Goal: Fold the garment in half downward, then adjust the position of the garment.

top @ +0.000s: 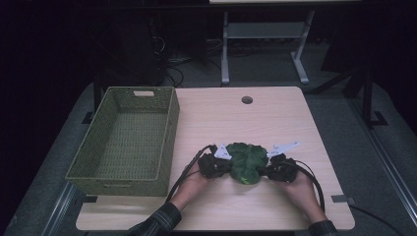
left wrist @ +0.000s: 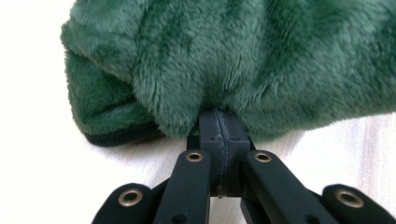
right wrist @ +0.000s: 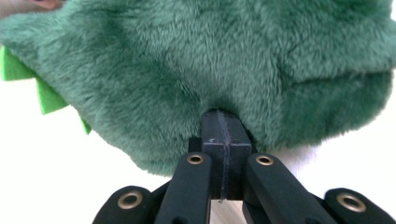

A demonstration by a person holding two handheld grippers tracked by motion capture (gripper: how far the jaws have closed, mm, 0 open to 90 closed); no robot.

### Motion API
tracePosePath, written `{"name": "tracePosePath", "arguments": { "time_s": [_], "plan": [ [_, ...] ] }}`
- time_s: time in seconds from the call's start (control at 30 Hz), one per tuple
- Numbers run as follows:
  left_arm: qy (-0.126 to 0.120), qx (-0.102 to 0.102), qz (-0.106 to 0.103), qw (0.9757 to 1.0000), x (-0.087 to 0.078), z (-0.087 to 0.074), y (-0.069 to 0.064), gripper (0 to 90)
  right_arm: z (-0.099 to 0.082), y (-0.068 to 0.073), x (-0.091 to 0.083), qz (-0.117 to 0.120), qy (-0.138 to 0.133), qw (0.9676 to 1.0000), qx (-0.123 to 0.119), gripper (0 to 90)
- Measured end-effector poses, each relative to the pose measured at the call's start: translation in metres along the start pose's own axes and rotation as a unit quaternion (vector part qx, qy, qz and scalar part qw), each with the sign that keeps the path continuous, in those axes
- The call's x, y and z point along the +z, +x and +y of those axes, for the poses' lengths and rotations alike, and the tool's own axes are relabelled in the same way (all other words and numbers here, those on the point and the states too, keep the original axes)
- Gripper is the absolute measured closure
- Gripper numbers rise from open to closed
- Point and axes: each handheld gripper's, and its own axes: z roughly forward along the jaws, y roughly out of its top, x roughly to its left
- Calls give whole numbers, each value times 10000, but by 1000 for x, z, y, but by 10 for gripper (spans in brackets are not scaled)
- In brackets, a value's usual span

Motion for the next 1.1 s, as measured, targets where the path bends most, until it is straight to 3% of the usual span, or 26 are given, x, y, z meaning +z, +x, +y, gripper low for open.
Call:
{"name": "tracePosePath", "arguments": {
  "time_s": [0.17, 0.47, 0.5, 0.87, 0.93, 1.1],
  "plan": [
    [-76, -69, -29, 9999, -7, -2, 1, 897, -9, 1, -8, -77, 24, 10000, -22, 900],
    [-345, -219, -227, 9989, -36, -2, -12, 895, -2, -5, -43, -119, -658, 9977, 85, 900],
    [-313, -161, -258, 9990, -38, -2, -14, 895, -1, -7, -44, -155, -688, 9975, 37, 900],
    [-254, -75, -634, 9976, -35, 2, -39, 896, 32, -23, -52, -240, -1071, 9939, 72, 900],
    [-220, 37, -687, 9974, -32, 4, -42, 895, 39, -26, -51, -193, -1128, 9934, 62, 900],
    [-171, 55, -839, 9963, -21, 7, -51, 895, 61, -32, -38, -173, -1088, 9939, 5, 900]
  ]
}}
